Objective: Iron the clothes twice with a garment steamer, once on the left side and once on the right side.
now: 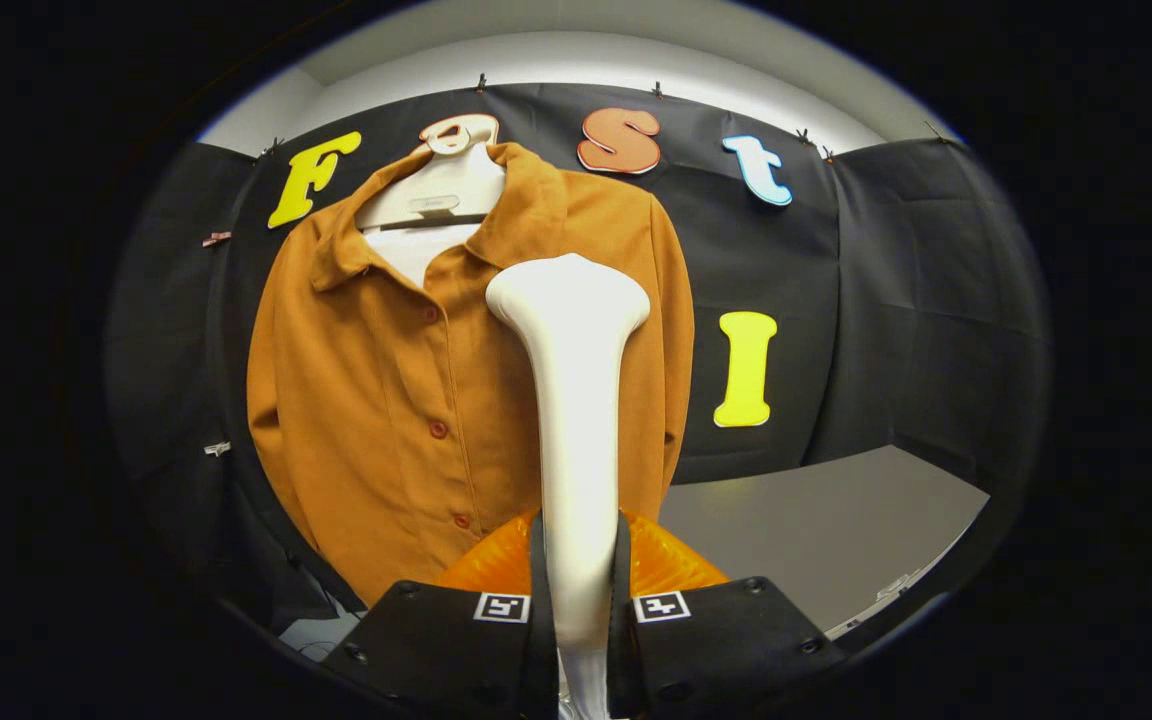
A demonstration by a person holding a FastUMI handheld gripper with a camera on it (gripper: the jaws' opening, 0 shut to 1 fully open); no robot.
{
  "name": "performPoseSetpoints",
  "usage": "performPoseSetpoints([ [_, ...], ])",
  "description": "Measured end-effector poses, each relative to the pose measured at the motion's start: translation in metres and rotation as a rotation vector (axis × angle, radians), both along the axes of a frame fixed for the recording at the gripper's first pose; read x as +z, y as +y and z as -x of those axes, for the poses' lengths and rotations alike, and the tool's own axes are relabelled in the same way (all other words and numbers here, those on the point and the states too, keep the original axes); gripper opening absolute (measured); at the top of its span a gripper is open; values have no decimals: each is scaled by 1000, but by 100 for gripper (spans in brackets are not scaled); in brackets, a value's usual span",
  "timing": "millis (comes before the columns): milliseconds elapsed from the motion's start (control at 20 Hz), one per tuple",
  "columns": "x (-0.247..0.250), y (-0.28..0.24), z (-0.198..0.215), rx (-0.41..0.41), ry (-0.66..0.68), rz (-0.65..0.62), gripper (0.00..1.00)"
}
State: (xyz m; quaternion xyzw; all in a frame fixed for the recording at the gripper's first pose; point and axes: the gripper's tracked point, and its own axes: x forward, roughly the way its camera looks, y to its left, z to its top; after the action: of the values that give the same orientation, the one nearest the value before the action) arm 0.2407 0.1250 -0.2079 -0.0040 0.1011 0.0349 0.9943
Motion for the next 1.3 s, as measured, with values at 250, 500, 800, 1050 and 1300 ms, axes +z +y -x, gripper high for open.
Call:
performPoseSetpoints([
  [250, -34, 3, 3, -3, 62, 5, 23],
  [500, -78, 4, 8, -10, 142, -2, 23],
  [800, -130, 7, 18, -14, 242, 16, 23],
  [1050, -173, 13, 35, -12, 326, 18, 23],
  [1300, -202, 9, 51, -17, 394, 27, 23],
])
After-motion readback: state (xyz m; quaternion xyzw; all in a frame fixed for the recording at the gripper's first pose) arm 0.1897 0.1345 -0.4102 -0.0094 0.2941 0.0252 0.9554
